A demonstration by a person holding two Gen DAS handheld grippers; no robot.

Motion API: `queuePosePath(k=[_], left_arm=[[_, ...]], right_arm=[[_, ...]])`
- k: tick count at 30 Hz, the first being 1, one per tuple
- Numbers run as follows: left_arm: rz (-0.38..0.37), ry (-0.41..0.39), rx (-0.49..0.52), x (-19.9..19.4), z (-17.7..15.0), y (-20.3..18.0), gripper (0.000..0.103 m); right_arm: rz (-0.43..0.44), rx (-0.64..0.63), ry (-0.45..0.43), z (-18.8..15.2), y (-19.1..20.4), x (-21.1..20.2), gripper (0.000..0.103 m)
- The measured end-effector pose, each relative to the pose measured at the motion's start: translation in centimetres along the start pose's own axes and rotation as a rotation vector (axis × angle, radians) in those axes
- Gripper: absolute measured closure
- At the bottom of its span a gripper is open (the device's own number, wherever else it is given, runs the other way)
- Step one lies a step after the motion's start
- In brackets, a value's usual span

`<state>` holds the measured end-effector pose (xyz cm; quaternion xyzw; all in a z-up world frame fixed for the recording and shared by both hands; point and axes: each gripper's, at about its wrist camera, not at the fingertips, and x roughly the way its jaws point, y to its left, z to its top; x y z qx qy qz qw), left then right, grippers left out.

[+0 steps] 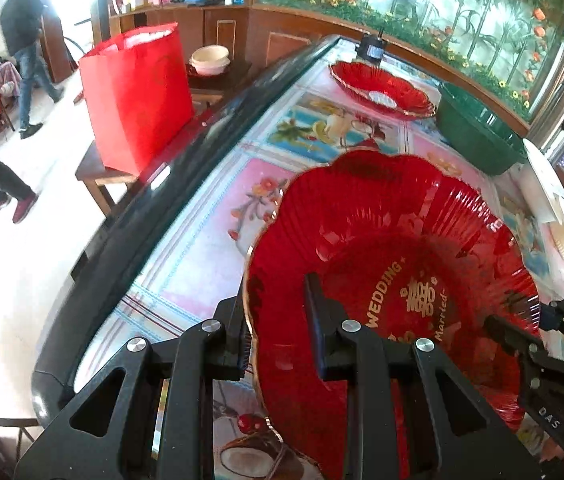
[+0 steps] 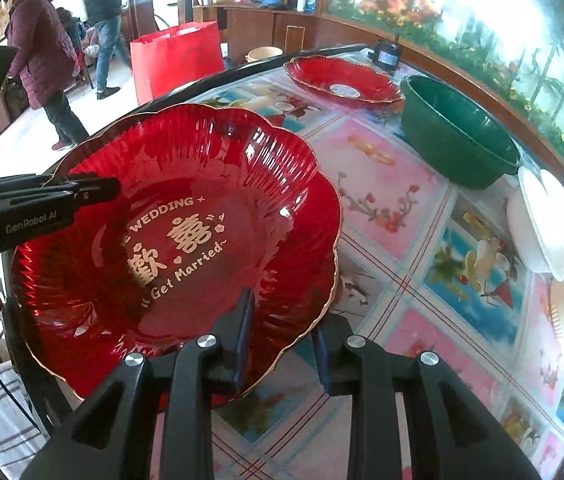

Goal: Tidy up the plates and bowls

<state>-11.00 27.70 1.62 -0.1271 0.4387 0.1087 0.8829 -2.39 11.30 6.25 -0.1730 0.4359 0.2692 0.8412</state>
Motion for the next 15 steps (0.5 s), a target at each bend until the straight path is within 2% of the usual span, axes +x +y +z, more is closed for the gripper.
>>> queuePosePath(k=[1, 3, 4, 5, 8, 11, 15], left_arm=[[0.011, -0.011, 0.005, -0.2, 0.1, 0.1, 0.076], [0.02, -0.019, 0.008, -0.7, 0.2, 0.3, 0.063], [0.018, -0.025, 0.009, -1.0, 0.3, 0.5, 0.055], [0.015, -0.034, 0.011, -1.4, 0.4, 0.6, 0.051], [0.025, -0.061, 0.026, -2.5, 1.2, 0.8, 0.051], [0.029, -0.08, 0.043, -3.3, 2.6, 0.7, 0.051], [0.019, -0.09, 0.057, -3.7, 4.9, 0.1, 0.051]], right_arm=[[0.018, 0.008, 0.007, -0.3, 0.0, 0.0, 0.07], [0.036, 0.02, 0.017, -0.7, -0.2, -0.1, 0.051], [0.045, 0.021, 0.023, -0.8, -0.5, -0.3, 0.046], [0.055, 0.023, 0.023, -1.1, -0.6, -0.5, 0.039], [0.078, 0.045, 0.028, -1.2, -2.0, -1.5, 0.034], [0.083, 0.069, 0.012, -0.6, -4.0, -2.8, 0.021], [0.128, 0.139, 0.009, 1.3, -6.6, -3.4, 0.02]])
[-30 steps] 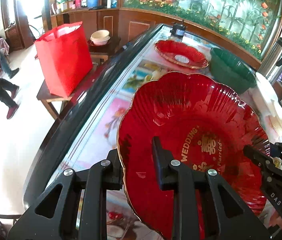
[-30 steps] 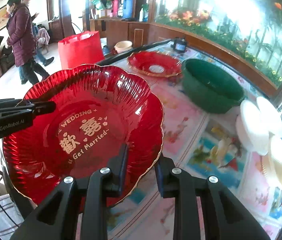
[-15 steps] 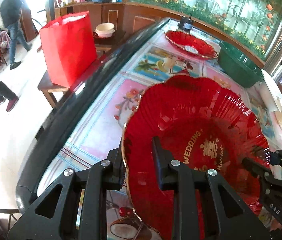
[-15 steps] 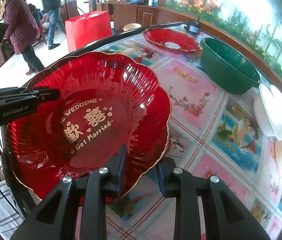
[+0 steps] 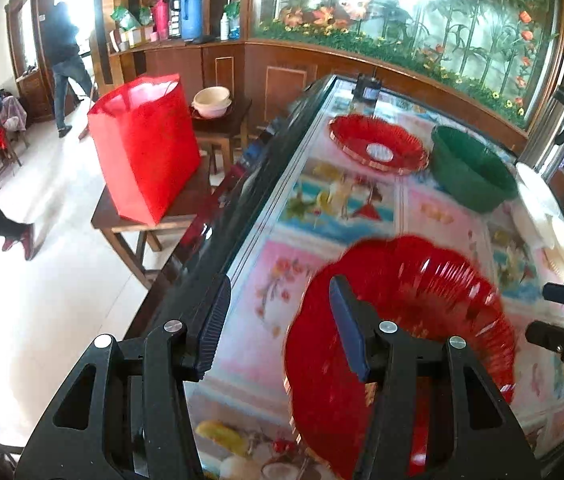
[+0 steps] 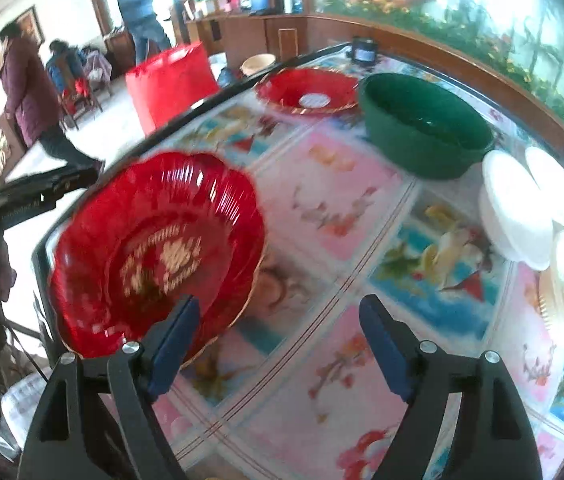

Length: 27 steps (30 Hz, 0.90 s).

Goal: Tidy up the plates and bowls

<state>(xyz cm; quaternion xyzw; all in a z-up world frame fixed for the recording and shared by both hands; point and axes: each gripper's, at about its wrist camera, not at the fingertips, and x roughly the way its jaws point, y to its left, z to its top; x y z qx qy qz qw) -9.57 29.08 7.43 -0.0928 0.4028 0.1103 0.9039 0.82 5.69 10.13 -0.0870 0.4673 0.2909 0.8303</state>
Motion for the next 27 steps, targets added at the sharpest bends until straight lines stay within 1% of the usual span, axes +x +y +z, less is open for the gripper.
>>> queuePosePath(k=[3, 4, 7, 10, 12, 13, 14, 16, 19, 21, 22, 24, 27], left_arm=[[0.002, -0.025, 0.007, 0.0, 2.2, -0.6, 0.051], [0.009, -0.024, 0.015, 0.4, 3.1, -0.8, 0.049], [0.01, -0.009, 0.026, 1.7, 4.9, -1.3, 0.048], [0.029, 0.021, 0.033, 3.6, 6.8, -1.4, 0.048], [0.027, 0.044, 0.029, 5.2, 8.1, -1.4, 0.048], [0.033, 0.054, 0.028, 5.8, 8.6, -1.3, 0.048], [0.041, 0.068, 0.03, 6.7, 9.2, -1.4, 0.048], [0.052, 0.087, 0.044, 8.1, 10.1, -1.8, 0.048], [0.048, 0.12, 0.056, 10.2, 11.4, -2.2, 0.048], [0.041, 0.138, 0.053, 11.6, 12.2, -2.4, 0.048], [0.039, 0.142, 0.055, 12.0, 12.5, -2.5, 0.048], [0.032, 0.152, 0.06, 13.1, 13.2, -2.9, 0.048], [0.006, 0.207, 0.062, 15.4, 14.4, -3.8, 0.048]], right_arm=[[0.055, 0.087, 0.031, 2.1, -1.8, 1.2, 0.02], [0.064, 0.103, 0.04, 2.8, -2.1, 1.8, 0.02], [0.053, 0.095, 0.049, 5.0, -2.1, 3.9, 0.02], [0.054, 0.109, 0.067, 6.8, -2.5, 6.0, 0.02], [0.061, 0.149, 0.056, 8.4, -3.2, 7.4, 0.02], [0.078, 0.164, 0.057, 9.2, -3.6, 8.2, 0.02], [0.074, 0.189, 0.068, 9.7, -3.9, 8.7, 0.02], [0.089, 0.182, 0.085, 11.1, -4.2, 9.9, 0.021], [0.066, 0.157, 0.109, 12.5, -4.5, 11.2, 0.022], [0.027, 0.169, 0.105, 13.4, -5.7, 11.7, 0.029], [0.015, 0.181, 0.096, 13.8, -6.5, 11.8, 0.03], [0.001, 0.203, 0.087, 14.1, -7.6, 11.7, 0.033], [0.003, 0.224, 0.094, 15.0, -9.0, 12.2, 0.035]])
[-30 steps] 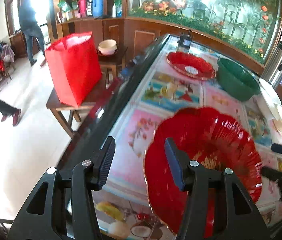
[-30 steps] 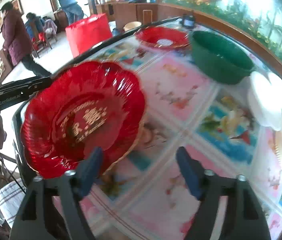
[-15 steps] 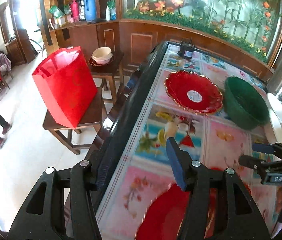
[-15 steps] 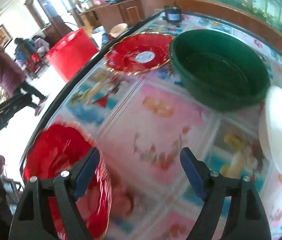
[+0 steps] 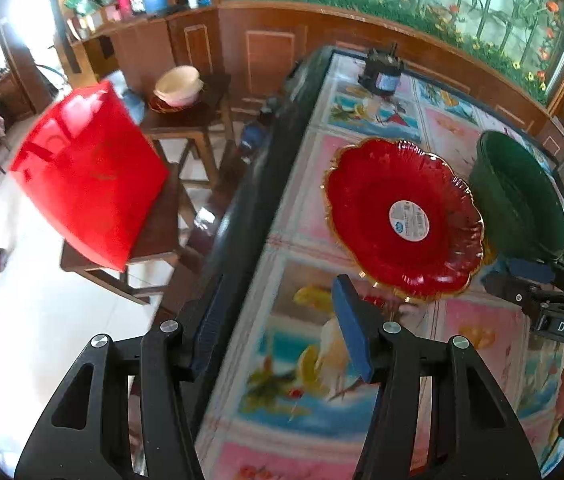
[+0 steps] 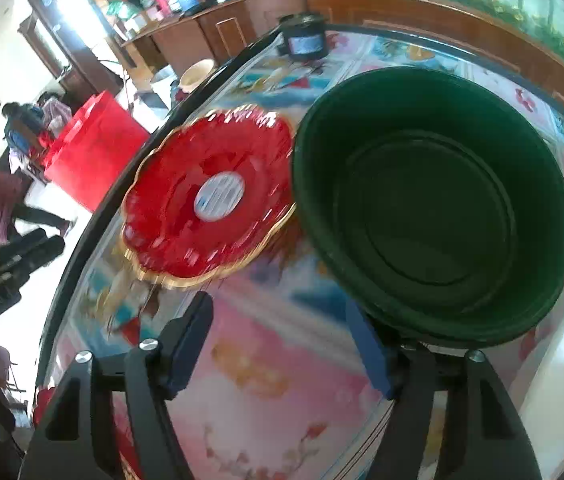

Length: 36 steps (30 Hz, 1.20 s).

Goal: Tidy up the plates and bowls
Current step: 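Grasp the rim of the small labelled red plate with the left tool, then carry the small red plate and lower it onto the large red plate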

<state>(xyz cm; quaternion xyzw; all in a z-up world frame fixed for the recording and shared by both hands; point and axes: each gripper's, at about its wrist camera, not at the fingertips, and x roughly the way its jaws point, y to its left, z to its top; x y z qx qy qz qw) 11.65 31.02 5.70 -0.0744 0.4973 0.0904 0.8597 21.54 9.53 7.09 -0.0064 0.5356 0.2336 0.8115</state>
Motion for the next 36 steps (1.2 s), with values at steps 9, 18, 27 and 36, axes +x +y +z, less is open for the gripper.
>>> queuePosePath(k=[9, 18, 27, 36], left_arm=[[-0.058, 0.05, -0.055, 2.8, 3.3, -0.9, 0.048], [-0.07, 0.068, -0.094, 5.5, 5.0, -1.3, 0.048], [-0.067, 0.077, -0.087, 6.8, 5.8, -2.0, 0.088], [-0.074, 0.066, -0.062, 5.4, 4.5, -1.6, 0.089]], right_arm=[[0.018, 0.033, 0.006, 1.4, 0.5, 1.0, 0.051], [0.037, 0.075, -0.055, 2.0, 0.3, 0.9, 0.074], [-0.001, 0.052, -0.082, 2.5, 0.6, 1.0, 0.09], [-0.039, -0.016, -0.104, 1.8, 1.8, 0.1, 0.09]])
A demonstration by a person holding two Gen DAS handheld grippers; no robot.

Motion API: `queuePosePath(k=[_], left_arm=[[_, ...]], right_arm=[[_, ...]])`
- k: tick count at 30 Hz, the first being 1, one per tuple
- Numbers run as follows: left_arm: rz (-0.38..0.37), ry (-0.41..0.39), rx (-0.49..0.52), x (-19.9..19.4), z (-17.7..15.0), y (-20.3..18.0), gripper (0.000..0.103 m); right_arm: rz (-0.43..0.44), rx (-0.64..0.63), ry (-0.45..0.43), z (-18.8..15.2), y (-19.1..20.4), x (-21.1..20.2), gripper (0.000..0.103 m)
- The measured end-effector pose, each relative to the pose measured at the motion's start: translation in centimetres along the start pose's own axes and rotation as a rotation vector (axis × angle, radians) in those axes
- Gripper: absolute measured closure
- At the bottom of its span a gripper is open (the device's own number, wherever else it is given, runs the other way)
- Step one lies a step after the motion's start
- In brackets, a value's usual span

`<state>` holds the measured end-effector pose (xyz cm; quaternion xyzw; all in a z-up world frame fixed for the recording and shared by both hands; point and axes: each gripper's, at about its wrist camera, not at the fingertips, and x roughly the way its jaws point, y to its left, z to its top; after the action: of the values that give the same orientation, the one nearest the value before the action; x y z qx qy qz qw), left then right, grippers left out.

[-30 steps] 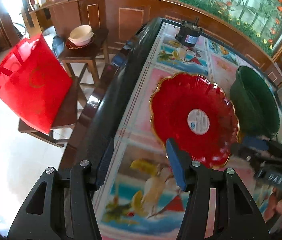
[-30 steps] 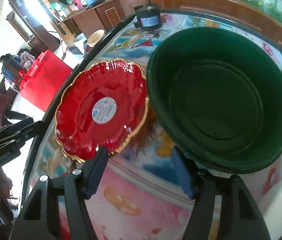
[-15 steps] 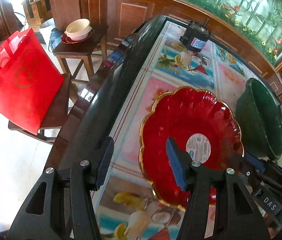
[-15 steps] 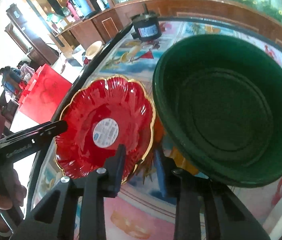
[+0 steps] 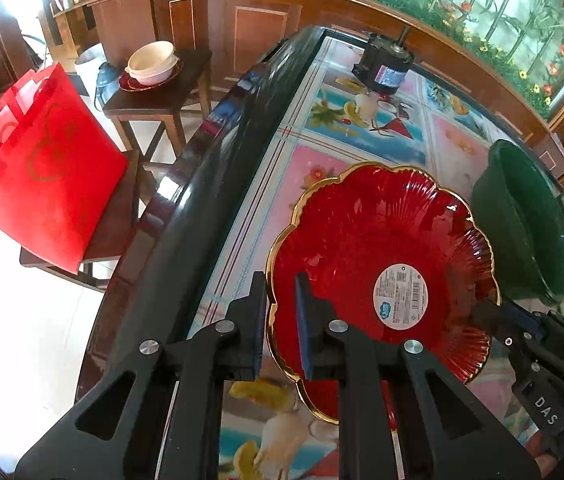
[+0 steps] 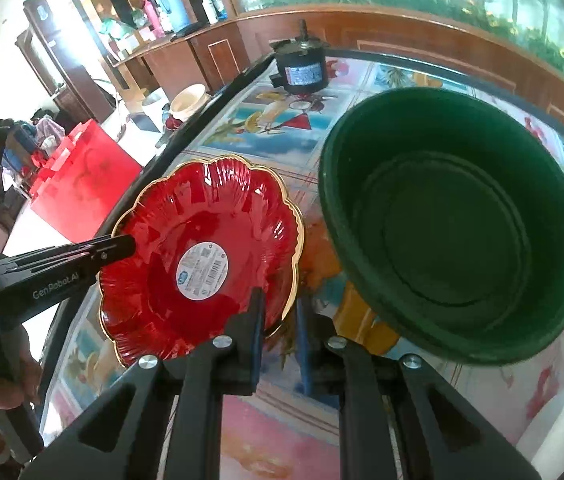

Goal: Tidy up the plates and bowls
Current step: 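Carry the small red plate and lower it onto the large red plate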

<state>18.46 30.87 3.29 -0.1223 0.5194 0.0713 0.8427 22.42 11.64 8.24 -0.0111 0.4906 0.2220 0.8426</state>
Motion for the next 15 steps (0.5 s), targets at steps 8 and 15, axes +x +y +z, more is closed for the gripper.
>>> queuePosePath(k=[8, 15], left_arm=[[0.007, -0.029, -0.001, -4.4, -2.7, 0.6, 0.089], [-0.001, -0.05, -0.002, -7.8, -5.7, 0.8, 0.089]], right_arm=[[0.011, -0.03, -0.024, -1.3, 1.7, -2.6, 0.09], [0.012, -0.056, -0.028, -2.9, 3.1, -4.6, 0.089]])
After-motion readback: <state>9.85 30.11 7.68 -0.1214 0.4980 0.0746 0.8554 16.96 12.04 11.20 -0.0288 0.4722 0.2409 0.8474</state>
